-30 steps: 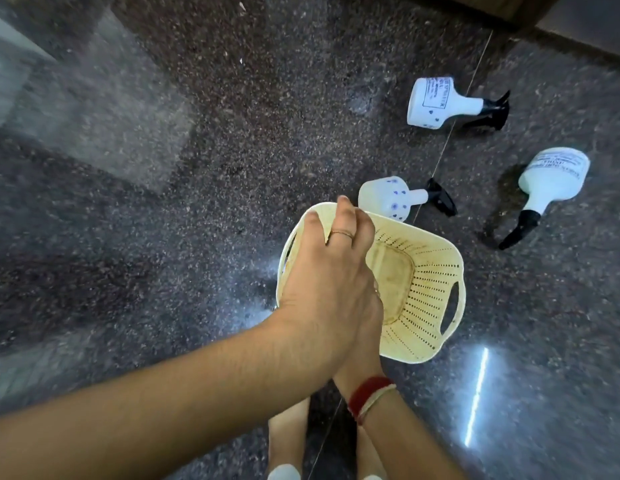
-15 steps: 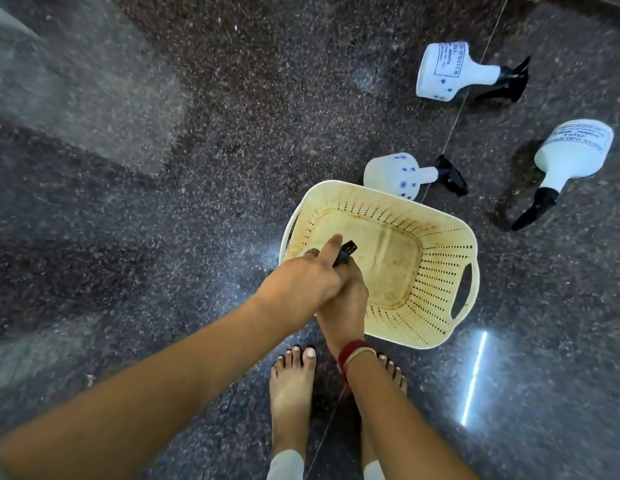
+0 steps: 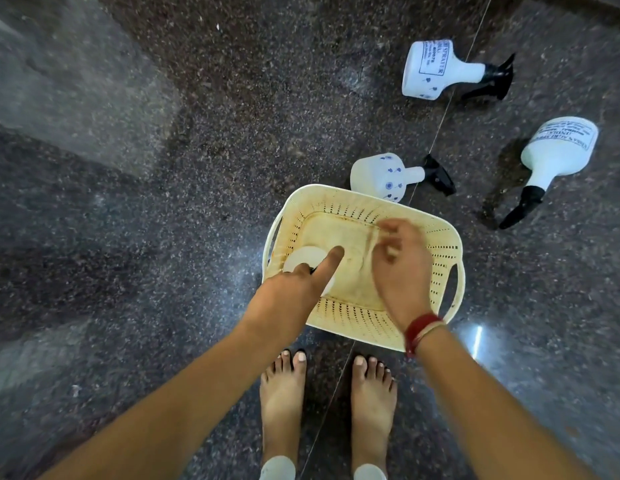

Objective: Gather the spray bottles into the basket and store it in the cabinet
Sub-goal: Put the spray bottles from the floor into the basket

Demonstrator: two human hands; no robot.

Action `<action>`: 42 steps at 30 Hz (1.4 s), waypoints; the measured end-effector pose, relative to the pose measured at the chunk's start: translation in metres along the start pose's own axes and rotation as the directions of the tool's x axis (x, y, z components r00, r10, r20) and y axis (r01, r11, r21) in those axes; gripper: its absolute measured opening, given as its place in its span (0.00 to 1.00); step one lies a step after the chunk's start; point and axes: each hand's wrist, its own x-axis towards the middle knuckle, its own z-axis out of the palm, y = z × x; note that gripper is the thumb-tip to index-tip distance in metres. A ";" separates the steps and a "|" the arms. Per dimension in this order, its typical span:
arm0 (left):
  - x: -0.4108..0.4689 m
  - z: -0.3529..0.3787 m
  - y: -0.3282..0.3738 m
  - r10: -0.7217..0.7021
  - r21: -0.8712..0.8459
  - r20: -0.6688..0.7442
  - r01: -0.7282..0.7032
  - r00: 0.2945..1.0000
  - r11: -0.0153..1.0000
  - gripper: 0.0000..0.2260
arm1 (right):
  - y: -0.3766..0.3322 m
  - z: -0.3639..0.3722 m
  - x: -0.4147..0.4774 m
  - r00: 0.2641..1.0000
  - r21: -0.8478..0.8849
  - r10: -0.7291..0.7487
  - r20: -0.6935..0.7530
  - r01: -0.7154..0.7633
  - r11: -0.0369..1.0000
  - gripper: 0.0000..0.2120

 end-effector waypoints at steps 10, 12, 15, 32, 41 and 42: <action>0.003 0.001 0.000 -0.125 -0.229 -0.038 0.113 0.991 0.967 0.42 | 0.007 -0.031 0.146 0.923 0.036 0.379 0.061 -0.382 0.923 0.23; -0.002 -0.003 -0.005 -0.188 -0.357 -0.045 0.160 0.981 0.920 0.34 | 0.010 -0.025 0.158 0.828 0.078 0.529 0.188 -0.549 0.832 0.29; -0.009 -0.007 -0.013 -0.244 -0.375 -0.064 0.203 0.968 0.904 0.18 | 0.012 -0.014 0.170 0.725 0.155 0.627 0.286 -0.681 0.716 0.24; 0.008 -0.023 0.005 -0.330 -0.159 -0.011 0.324 0.944 0.933 0.13 | -0.011 0.029 0.198 0.961 -0.236 0.219 -0.170 -0.256 0.937 0.38; 0.015 -0.023 0.002 -0.292 -0.218 0.030 0.291 0.956 0.931 0.11 | -0.009 0.036 0.250 0.940 -0.620 0.201 0.276 0.015 0.784 0.32; 0.015 -0.022 0.002 -0.286 -0.220 0.029 0.285 0.958 0.933 0.11 | -0.004 0.035 0.248 0.944 -0.703 0.185 0.272 0.065 0.708 0.29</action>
